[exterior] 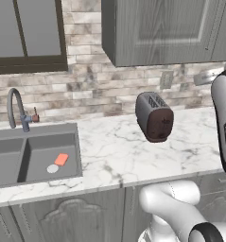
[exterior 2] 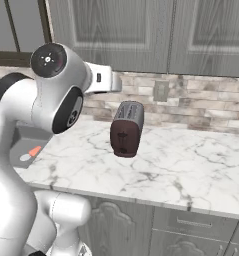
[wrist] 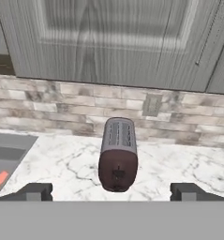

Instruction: Open the cabinet, pick the kettle from the cabinet, and place it in the sink.

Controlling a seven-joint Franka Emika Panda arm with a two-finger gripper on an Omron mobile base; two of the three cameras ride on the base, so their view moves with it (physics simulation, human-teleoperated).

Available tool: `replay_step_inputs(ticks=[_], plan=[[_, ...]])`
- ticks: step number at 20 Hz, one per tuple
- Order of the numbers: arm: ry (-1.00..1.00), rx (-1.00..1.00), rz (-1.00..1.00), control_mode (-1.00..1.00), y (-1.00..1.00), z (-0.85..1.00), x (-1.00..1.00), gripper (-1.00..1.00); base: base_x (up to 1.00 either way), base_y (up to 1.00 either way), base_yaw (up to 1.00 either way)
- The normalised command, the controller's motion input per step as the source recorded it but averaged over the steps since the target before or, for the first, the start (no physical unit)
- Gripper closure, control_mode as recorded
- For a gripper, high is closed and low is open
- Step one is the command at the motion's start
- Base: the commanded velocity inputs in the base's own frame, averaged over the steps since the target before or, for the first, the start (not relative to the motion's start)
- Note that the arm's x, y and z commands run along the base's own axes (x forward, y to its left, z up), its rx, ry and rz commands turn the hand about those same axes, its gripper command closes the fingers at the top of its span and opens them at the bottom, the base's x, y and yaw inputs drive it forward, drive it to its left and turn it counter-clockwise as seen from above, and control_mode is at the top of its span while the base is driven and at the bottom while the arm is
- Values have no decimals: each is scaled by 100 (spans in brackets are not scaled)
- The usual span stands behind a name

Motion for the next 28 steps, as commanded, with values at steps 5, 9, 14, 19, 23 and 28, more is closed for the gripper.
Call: replay_step_inputs(ticks=[5, 9, 14, 19, 23, 28], plan=[[0, 6, -13, -100, -38, 35, 1, -100, 0, 0, 0], [0, 2, -10, -100, -32, 40, 9, -100, 0, 0, 0], [0, 0, -2, -100, -33, 34, 13, -100, 0, 0, 0], [-2, 3, 0, -100, -34, 20, 17, -100, 0, 0, 0], [-6, 8, 4, -100, -25, 12, 25, -100, 0, 0, 0], [-1, 7, 1, -100, -11, 7, 35, -100, 0, 0, 0]])
